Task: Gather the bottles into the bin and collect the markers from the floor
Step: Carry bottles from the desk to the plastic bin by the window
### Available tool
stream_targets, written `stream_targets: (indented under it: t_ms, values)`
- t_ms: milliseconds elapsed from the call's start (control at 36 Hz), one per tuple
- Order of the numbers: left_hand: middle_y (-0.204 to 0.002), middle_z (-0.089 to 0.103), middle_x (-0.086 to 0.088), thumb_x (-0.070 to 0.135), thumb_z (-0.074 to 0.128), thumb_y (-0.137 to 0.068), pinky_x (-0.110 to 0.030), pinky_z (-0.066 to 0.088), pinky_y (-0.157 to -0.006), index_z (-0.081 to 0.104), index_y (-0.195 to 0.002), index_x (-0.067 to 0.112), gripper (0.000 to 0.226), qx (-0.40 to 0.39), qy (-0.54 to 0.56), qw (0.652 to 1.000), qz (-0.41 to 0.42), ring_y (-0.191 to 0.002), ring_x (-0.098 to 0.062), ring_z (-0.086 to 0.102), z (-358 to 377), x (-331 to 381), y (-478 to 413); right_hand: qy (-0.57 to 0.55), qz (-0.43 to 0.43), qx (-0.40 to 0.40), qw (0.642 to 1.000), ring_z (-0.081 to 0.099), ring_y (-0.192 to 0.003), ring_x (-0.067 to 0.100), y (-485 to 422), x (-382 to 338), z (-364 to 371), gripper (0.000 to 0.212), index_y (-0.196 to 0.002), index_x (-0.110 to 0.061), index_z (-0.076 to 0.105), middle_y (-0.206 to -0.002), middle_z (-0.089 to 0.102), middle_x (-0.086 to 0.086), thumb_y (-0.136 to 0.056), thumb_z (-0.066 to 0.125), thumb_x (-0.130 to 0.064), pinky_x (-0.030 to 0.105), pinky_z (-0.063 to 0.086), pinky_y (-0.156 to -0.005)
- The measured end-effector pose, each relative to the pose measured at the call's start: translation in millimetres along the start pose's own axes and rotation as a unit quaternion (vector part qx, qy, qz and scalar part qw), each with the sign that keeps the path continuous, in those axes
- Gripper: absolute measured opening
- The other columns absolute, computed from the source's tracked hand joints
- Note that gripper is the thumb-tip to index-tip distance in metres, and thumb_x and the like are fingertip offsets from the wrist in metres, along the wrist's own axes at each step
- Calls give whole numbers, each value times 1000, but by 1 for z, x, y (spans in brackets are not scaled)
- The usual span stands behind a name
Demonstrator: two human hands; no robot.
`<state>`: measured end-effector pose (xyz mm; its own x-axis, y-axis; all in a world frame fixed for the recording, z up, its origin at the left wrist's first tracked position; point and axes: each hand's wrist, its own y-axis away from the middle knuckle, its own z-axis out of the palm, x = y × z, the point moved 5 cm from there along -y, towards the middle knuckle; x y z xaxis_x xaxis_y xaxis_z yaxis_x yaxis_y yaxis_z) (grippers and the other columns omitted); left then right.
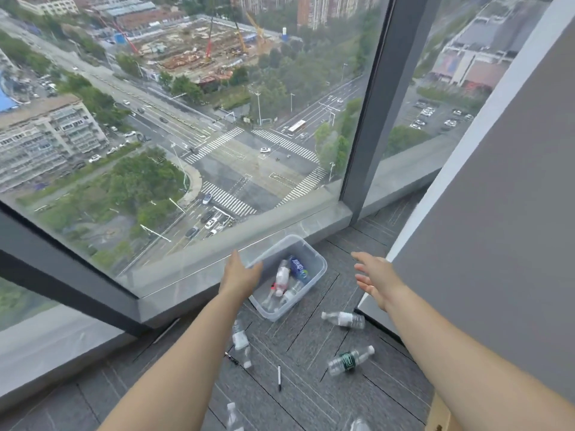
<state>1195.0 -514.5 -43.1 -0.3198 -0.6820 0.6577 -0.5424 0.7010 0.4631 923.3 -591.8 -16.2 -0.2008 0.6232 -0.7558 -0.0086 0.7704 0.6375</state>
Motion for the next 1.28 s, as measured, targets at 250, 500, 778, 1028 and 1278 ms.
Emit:
stream_targets:
  t_ms: [250, 500, 778, 1028, 1278]
  values:
    - [-132, 52, -6, 34, 57, -90, -38, 46, -94, 19, -149, 13, 73, -92, -14, 993, 70, -108, -24, 56, 56, 30, 45, -49, -8, 54, 997, 19, -107, 17, 41, 29, -65, 63, -133, 12, 41, -98, 58, 17, -90, 61, -30, 45, 51, -93]
    - [-100, 63, 2, 32, 60, -87, -35, 51, -67, 33, -140, 13, 63, -153, -41, 963, 219, -72, -21, 60, 160, 117, 158, -145, -32, 150, 977, 32, -64, 13, 123, 83, -199, 42, -103, 15, 55, -76, 37, 2, -89, 61, -25, 25, 31, -58]
    - [-125, 59, -7, 29, 56, -94, -31, 42, -81, 36, -138, 13, 51, -303, -98, 876, 362, -96, -20, 53, 361, 157, 440, -232, -41, 327, 915, 54, -84, 26, 312, 260, -442, 48, -119, 9, 55, -94, 57, 14, -89, 59, -29, 39, 47, -89]
    - [-110, 57, 6, 33, 55, -93, -30, 44, -82, 34, -139, 15, 54, -463, -149, 764, 425, -94, -14, 54, 537, 104, 732, -280, 38, 470, 836, 59, -113, 33, 526, 442, -603, 25, -109, -3, 60, -121, 62, 19, -94, 55, -23, 44, 47, -102]
    - [-120, 58, 5, 36, 55, -93, -27, 43, -81, 34, -140, 18, 55, -535, -202, 670, 473, -97, -16, 58, 634, 89, 922, -370, 60, 557, 741, 59, -96, 16, 652, 562, -697, 39, -131, -9, 51, -120, 59, 5, -96, 55, -25, 30, 49, -91]
